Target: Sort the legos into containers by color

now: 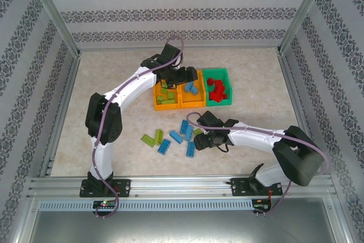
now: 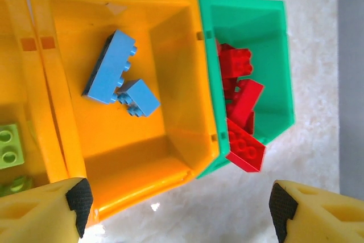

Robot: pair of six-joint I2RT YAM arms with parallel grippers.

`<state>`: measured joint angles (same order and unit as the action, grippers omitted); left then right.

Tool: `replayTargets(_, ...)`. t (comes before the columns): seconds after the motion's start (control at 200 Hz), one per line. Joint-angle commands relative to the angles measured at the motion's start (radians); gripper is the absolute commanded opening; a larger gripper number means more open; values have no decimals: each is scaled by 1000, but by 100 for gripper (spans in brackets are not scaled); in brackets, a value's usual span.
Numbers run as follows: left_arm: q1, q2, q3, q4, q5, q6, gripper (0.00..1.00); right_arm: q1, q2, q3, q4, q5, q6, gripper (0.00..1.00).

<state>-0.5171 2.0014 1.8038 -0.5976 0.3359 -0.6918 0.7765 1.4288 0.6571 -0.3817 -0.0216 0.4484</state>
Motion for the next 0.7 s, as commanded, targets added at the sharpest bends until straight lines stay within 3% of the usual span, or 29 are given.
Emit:
replayTargets(0.0, -6, -81, -97, 32, 2, -4, 84, 14, 57, 35, 65, 21, -44, 65)
replayTargets(0.19, 19, -192, -299, 126, 18, -55, 84, 14, 79, 48, 75, 31, -60, 64)
replayTargets(0.55, 47, -309, -493, 178, -10, -91, 84, 20, 138, 115, 73, 30, -116, 65)
replayTargets(0.694, 56, -365, -581, 190, -32, -102, 85, 20, 171, 145, 59, 34, -130, 59)
